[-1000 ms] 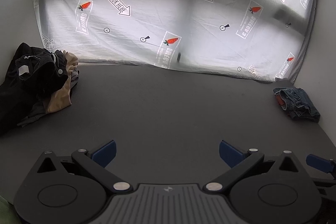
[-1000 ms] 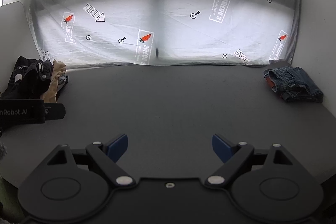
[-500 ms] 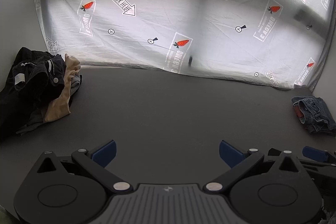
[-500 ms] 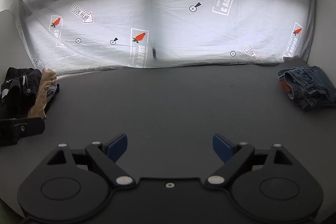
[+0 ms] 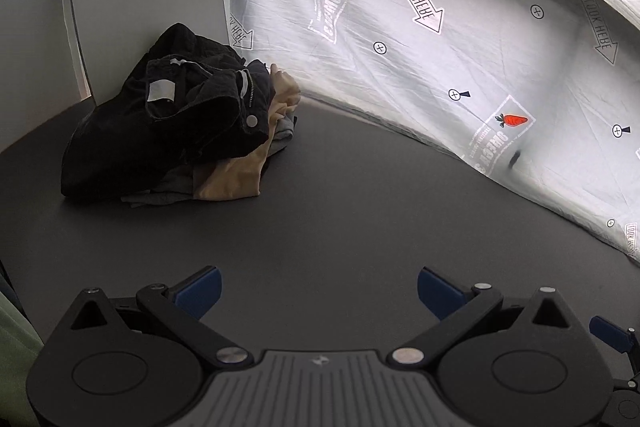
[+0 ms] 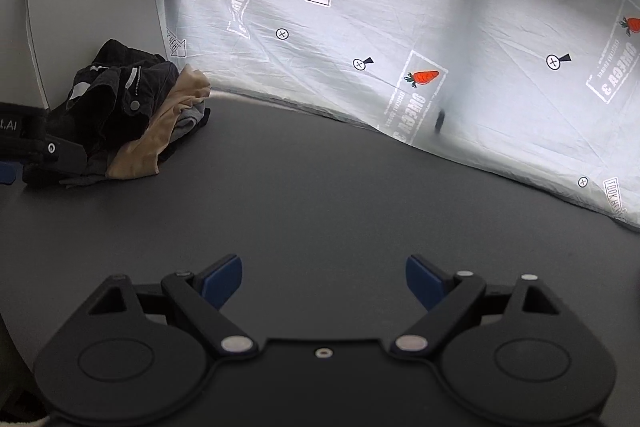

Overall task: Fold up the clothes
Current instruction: 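Move both tools toward the clothes pile and the black cargo pants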

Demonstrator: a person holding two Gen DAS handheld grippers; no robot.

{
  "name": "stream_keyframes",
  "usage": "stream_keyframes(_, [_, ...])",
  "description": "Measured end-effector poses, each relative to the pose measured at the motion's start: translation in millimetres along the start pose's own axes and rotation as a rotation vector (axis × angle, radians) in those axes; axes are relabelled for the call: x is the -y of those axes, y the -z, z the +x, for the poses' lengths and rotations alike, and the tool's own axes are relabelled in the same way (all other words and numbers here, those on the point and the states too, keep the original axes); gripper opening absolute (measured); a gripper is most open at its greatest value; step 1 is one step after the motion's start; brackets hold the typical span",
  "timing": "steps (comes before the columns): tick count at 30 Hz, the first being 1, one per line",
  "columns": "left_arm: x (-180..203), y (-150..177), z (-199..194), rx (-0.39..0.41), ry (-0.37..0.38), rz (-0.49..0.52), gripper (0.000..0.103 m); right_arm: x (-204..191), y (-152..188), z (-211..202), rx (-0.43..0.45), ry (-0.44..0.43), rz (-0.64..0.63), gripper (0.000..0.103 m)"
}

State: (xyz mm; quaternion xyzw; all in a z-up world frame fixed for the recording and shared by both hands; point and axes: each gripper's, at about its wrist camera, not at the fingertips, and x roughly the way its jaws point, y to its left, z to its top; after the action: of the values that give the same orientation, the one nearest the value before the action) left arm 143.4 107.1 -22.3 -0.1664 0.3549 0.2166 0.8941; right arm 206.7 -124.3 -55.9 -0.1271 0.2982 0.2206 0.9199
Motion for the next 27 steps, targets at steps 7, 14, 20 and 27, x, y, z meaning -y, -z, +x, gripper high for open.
stream_keyframes(7, [-104, -69, 61, 0.050, -0.055, -0.123, 0.103, -107, -64, 51, 0.107, -0.033, -0.232, 0.090])
stream_keyframes(14, [-200, -122, 118, 0.072, -0.135, -0.211, 0.103, -203, -135, 115, 0.201, -0.104, -0.413, 0.084])
stream_keyframes(20, [-255, -133, 155, 0.047, -0.196, -0.258, 0.103, -278, -161, 170, 0.275, -0.084, -0.612, 0.075])
stream_keyframes(27, [-278, -129, 169, 0.026, -0.222, -0.288, 0.103, -328, -158, 231, 0.370, 0.051, -0.786, 0.072])
